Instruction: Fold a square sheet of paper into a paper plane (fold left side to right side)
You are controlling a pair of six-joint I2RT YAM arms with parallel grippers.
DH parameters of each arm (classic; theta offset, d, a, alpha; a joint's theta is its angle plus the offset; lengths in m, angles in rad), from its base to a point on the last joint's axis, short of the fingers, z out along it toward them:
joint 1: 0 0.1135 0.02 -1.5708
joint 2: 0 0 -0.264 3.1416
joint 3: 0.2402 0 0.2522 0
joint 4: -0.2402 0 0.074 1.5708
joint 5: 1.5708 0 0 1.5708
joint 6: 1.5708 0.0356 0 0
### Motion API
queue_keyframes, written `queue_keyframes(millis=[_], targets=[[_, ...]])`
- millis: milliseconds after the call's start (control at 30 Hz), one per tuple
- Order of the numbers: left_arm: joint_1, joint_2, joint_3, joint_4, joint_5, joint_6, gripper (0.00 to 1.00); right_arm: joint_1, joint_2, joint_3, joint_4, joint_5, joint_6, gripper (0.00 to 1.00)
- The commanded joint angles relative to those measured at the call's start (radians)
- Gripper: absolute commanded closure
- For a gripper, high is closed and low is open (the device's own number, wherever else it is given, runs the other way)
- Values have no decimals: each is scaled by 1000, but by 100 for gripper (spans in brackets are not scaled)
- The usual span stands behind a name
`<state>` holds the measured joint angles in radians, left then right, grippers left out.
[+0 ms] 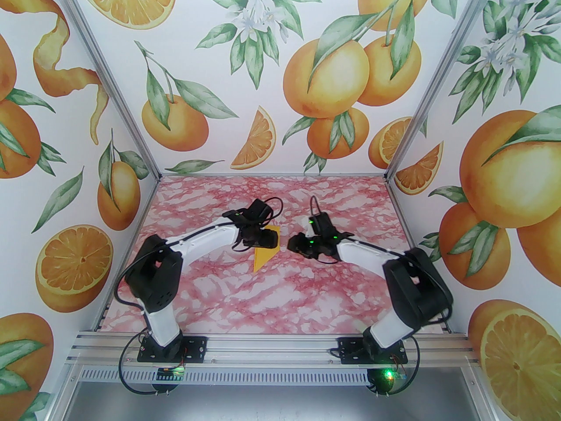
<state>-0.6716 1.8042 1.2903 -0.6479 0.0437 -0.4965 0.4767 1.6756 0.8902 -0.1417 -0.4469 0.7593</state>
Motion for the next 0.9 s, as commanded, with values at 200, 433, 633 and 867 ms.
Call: queue_keyframes(millis=[200, 433, 633, 867], targets=[[20, 9, -93, 9, -9, 89, 47, 27, 47, 56, 46, -19, 28, 65], [60, 42, -126, 96, 28, 78, 69, 43, 57, 59, 44, -21, 31, 65], [73, 92, -148, 170, 68, 48, 73, 56, 71, 60, 48, -21, 39, 65], [73, 95, -200, 231, 113, -22, 73, 67, 121, 59, 101, -43, 78, 65]])
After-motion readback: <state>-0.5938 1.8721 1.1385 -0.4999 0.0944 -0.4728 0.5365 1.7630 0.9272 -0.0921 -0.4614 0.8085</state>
